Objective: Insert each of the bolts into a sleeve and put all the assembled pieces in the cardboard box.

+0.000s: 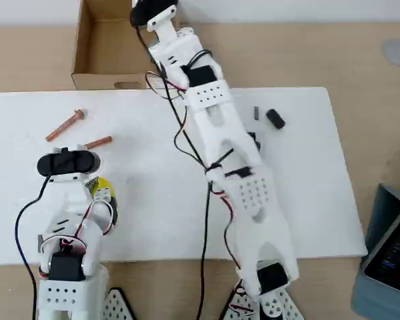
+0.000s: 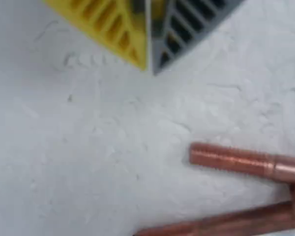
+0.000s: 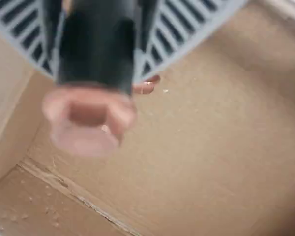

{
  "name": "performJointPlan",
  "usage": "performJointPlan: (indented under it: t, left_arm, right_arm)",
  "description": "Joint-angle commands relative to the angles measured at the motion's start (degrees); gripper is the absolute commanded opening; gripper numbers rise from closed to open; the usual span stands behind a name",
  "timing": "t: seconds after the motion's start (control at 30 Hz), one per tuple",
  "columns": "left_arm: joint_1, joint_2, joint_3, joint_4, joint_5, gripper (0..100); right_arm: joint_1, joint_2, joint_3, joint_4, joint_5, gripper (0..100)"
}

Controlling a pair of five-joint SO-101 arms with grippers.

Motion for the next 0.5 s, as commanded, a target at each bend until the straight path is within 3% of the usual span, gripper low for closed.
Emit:
performJointPlan:
  t: [0.0,0.33,0.47]
  left_arm:
    - [-0.5,-0.3,0.7,-0.1,0.0,0]
    - [-0.5,-0.3,0.7,-0.1,0.0,0]
    - [-0.5,-0.3,0.7,-0.1,0.0,0]
  right_arm:
    - [0.7,4.2,-11.0,-1.6,3.0,1.1]
    - [0.7,13.0,-21.4,6.6,5.5,1.4]
    - [0.7,13.2,-21.8,8.9,5.4,10.7]
